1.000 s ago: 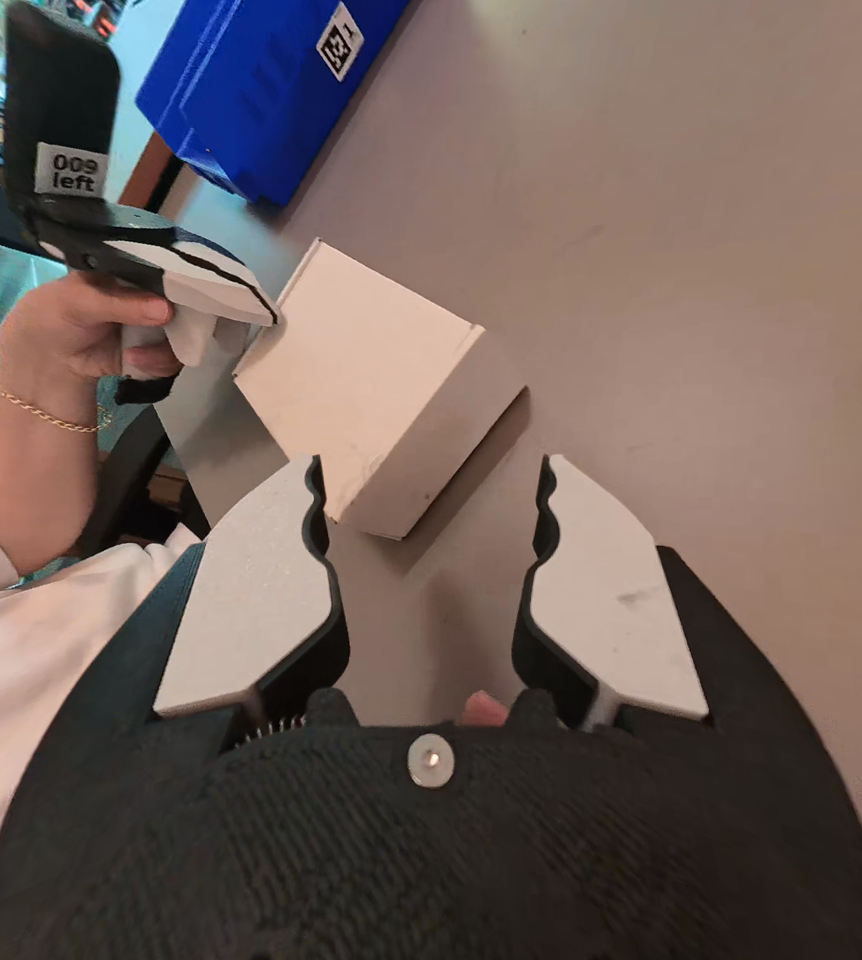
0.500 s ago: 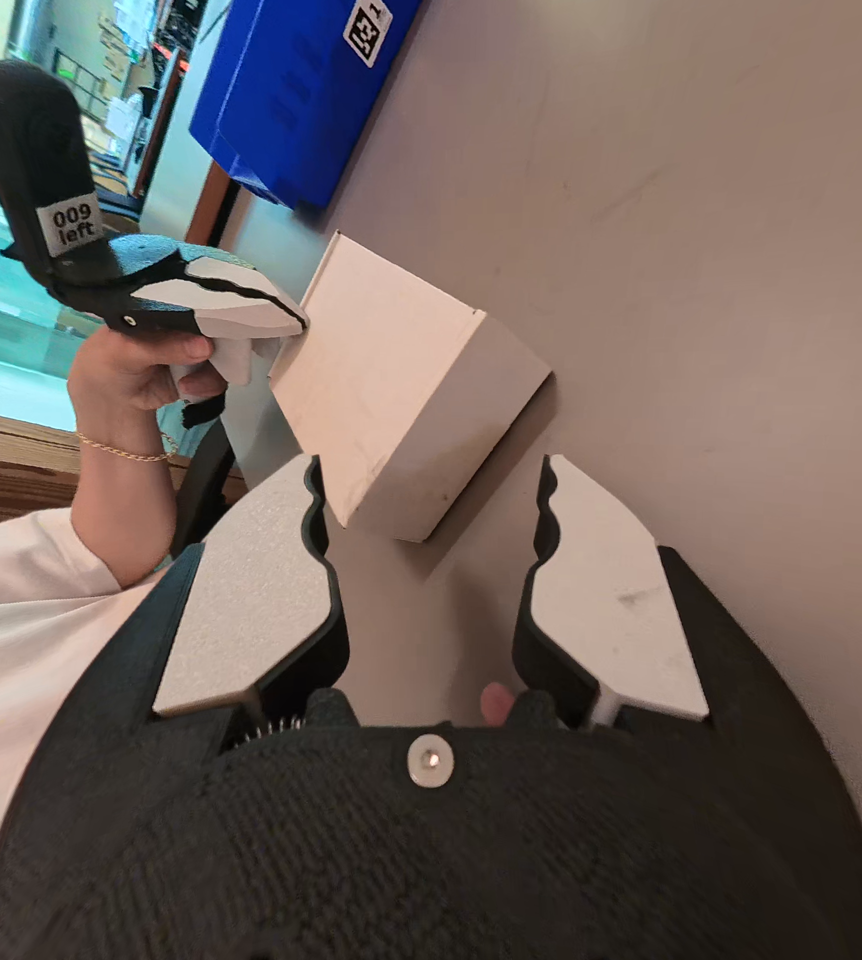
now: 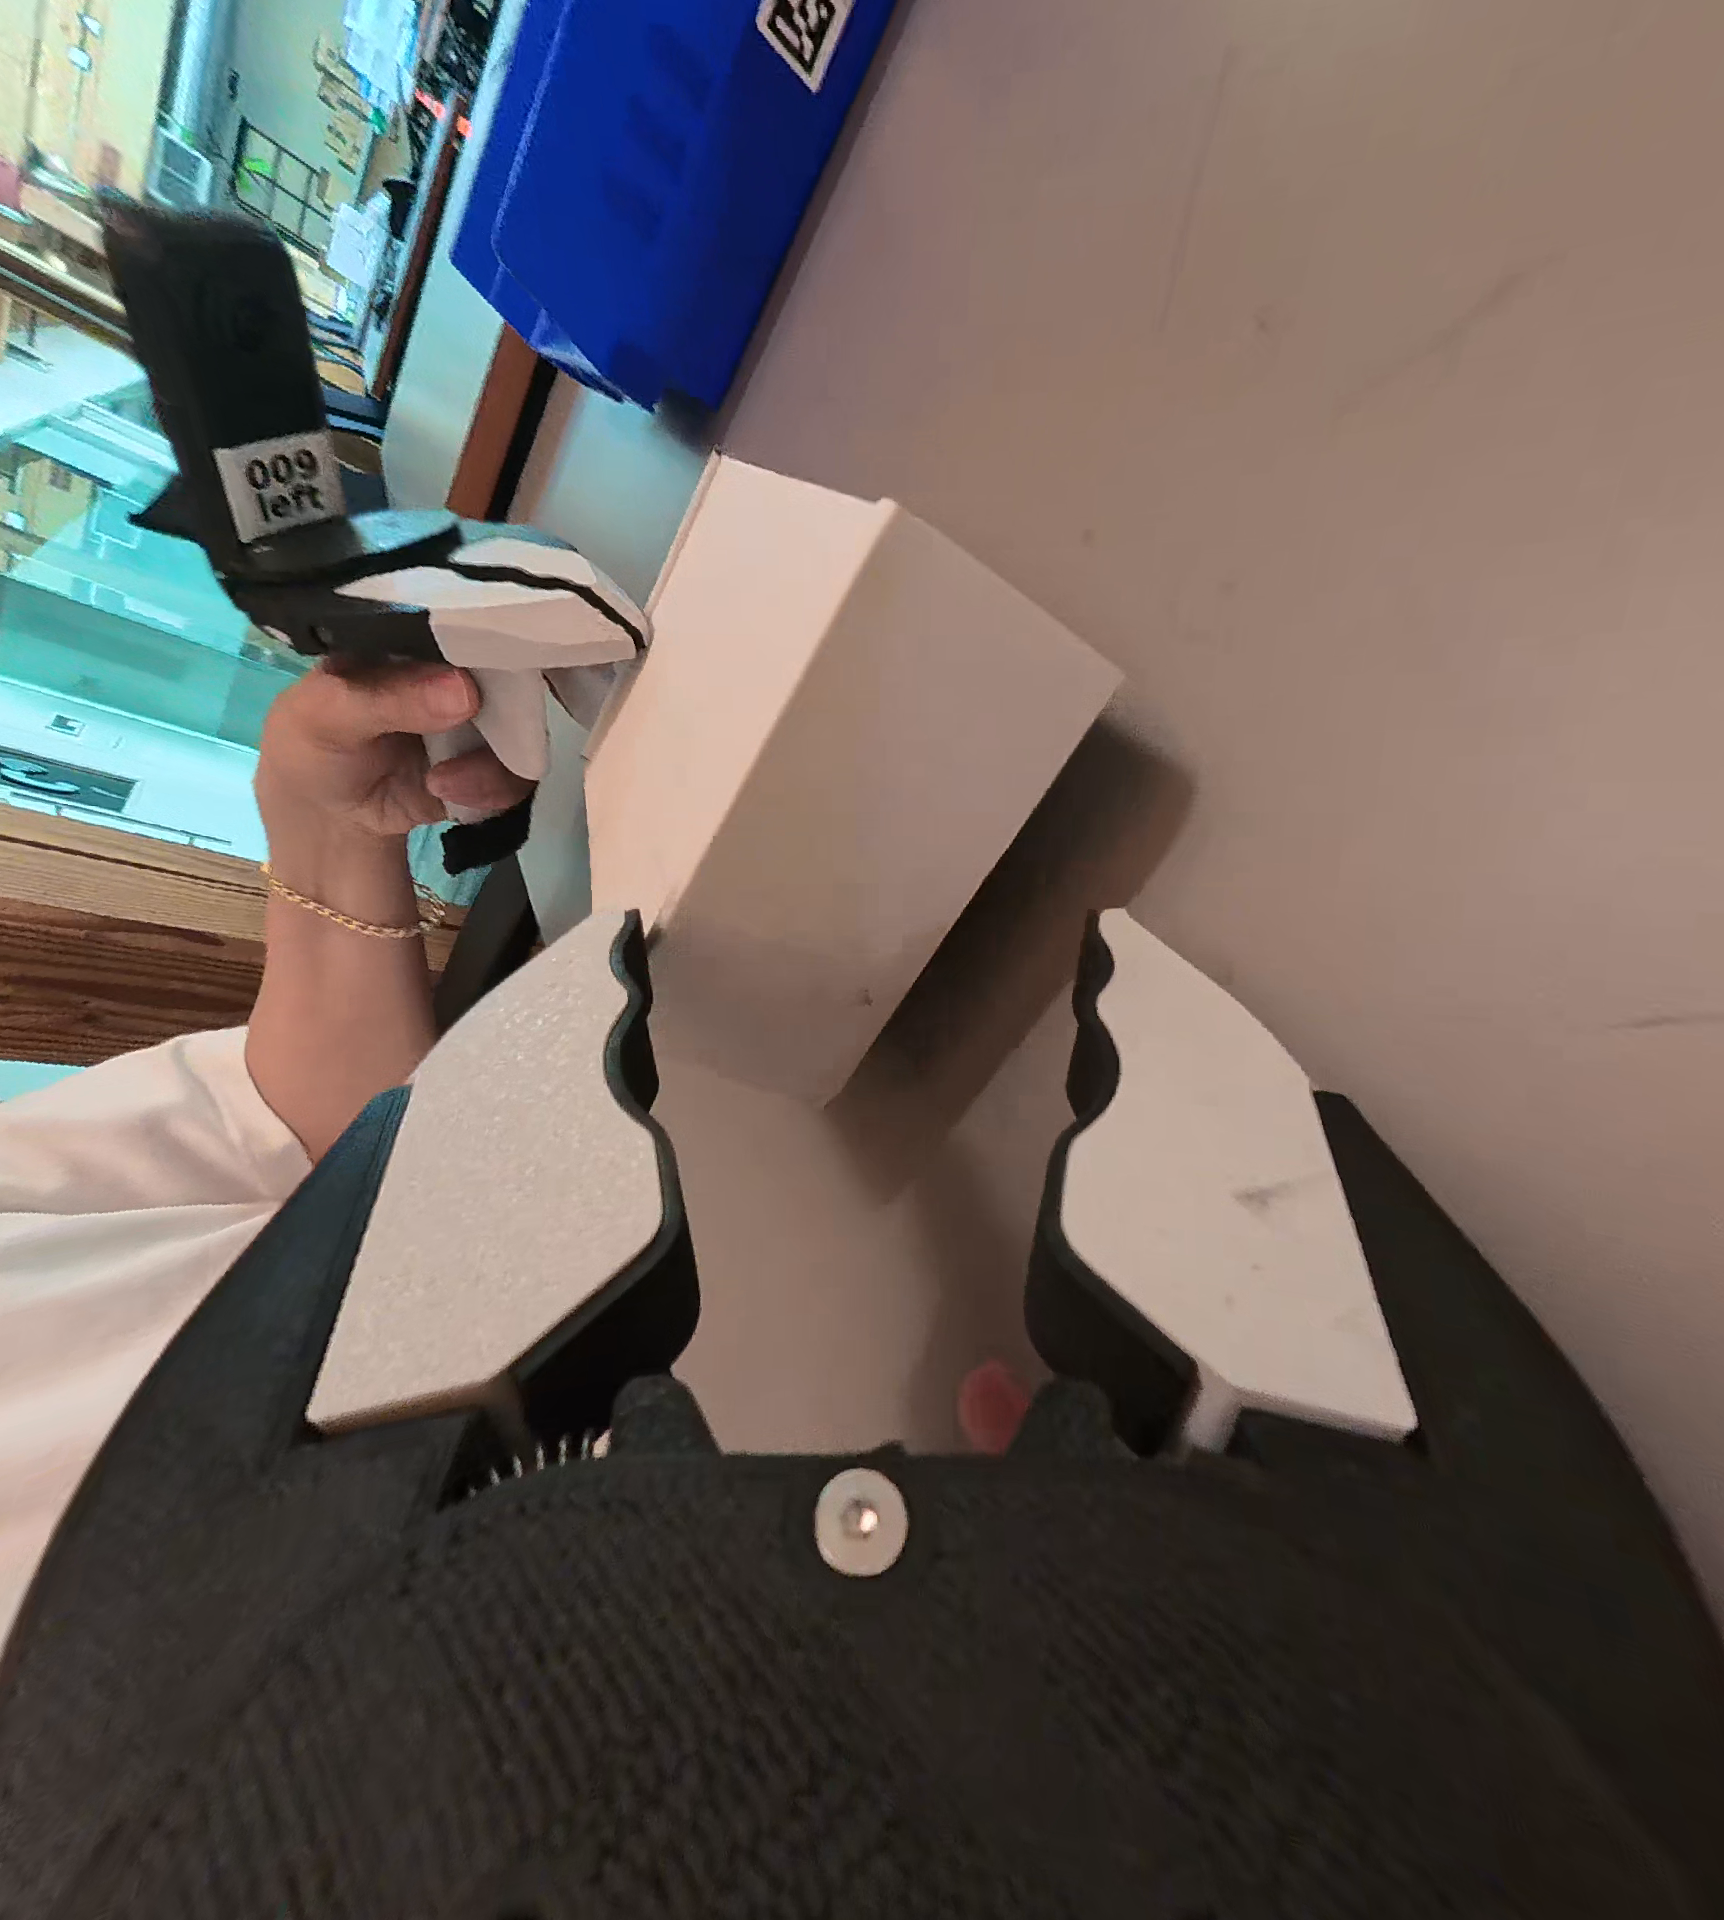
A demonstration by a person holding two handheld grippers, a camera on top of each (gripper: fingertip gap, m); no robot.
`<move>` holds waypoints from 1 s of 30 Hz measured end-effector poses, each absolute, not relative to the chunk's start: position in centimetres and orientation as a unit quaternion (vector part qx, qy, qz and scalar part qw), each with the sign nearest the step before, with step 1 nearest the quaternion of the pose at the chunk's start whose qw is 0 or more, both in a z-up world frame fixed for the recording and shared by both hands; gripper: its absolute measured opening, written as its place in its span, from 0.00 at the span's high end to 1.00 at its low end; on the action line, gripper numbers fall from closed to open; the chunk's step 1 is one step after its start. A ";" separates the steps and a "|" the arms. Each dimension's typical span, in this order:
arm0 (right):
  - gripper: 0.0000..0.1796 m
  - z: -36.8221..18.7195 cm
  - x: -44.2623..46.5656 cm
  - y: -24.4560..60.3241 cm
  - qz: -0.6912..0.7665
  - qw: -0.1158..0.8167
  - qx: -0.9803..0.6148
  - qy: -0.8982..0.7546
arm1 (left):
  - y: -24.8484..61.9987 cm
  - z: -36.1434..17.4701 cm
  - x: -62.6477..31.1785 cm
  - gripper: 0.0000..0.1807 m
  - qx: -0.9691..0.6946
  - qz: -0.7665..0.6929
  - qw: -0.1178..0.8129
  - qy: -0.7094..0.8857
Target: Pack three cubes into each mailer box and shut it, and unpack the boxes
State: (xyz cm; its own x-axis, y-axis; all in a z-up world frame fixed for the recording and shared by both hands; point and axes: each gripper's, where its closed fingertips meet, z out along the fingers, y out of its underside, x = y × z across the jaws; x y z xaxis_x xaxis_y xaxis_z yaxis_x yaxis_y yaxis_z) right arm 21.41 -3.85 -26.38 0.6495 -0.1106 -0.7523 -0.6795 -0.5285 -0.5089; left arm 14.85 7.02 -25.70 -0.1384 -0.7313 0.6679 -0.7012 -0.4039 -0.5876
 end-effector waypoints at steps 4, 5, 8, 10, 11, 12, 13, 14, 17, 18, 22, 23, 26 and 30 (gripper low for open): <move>0.57 -26.0 20.9 -2.5 0.370 0.430 -0.785 0.247 | 7.1 -25.7 14.8 1.00 -0.653 -0.530 0.009 0.540; 0.58 -25.9 20.8 -2.0 0.378 0.432 -0.780 0.248 | 7.1 -25.7 14.8 1.00 -0.652 -0.531 0.012 0.541; 0.54 -25.9 20.6 -0.9 0.382 0.436 -0.774 0.256 | 7.2 -25.7 14.7 1.00 -0.648 -0.530 0.021 0.546; 0.56 -26.9 20.1 -0.6 0.375 0.416 -0.790 0.249 | 7.2 -25.7 14.7 1.00 -0.644 -0.533 0.025 0.549; 0.56 -26.8 20.1 -0.4 0.376 0.417 -0.788 0.252 | 7.3 -25.7 14.7 1.00 -0.642 -0.530 0.030 0.553; 0.56 -26.7 20.1 -0.2 0.375 0.421 -0.786 0.253 | 7.3 -25.7 14.6 1.00 -0.640 -0.529 0.034 0.557; 0.56 -26.7 20.2 -0.1 0.374 0.425 -0.784 0.254 | 7.4 -25.7 14.6 1.00 -0.638 -0.529 0.035 0.558; 0.57 -26.6 20.3 0.1 0.378 0.429 -0.780 0.256 | 7.4 -25.7 14.6 1.00 -0.634 -0.530 0.038 0.561; 0.58 -26.6 20.5 0.5 0.390 0.438 -0.769 0.256 | 7.5 -25.6 14.4 1.00 -0.608 -0.538 0.063 0.580; 0.58 -26.5 20.6 0.6 0.392 0.444 -0.765 0.253 | 7.5 -25.5 14.3 1.00 -0.595 -0.543 0.074 0.588; 0.62 -25.8 21.0 0.9 0.422 0.471 -0.734 0.248 | 7.1 -24.6 13.7 1.00 -0.533 -0.556 0.131 0.624; 0.62 -25.6 20.9 0.9 0.429 0.473 -0.730 0.245 | 6.9 -24.2 13.5 1.00 -0.514 -0.558 0.148 0.635; 0.63 -25.0 21.1 0.7 0.435 0.481 -0.722 0.244 | 6.3 -21.9 12.8 0.87 -0.437 -0.562 0.227 0.665; 0.63 -22.9 21.7 -0.3 0.479 0.504 -0.676 0.245 | 5.2 -18.9 10.8 0.70 -0.226 -0.461 0.430 0.743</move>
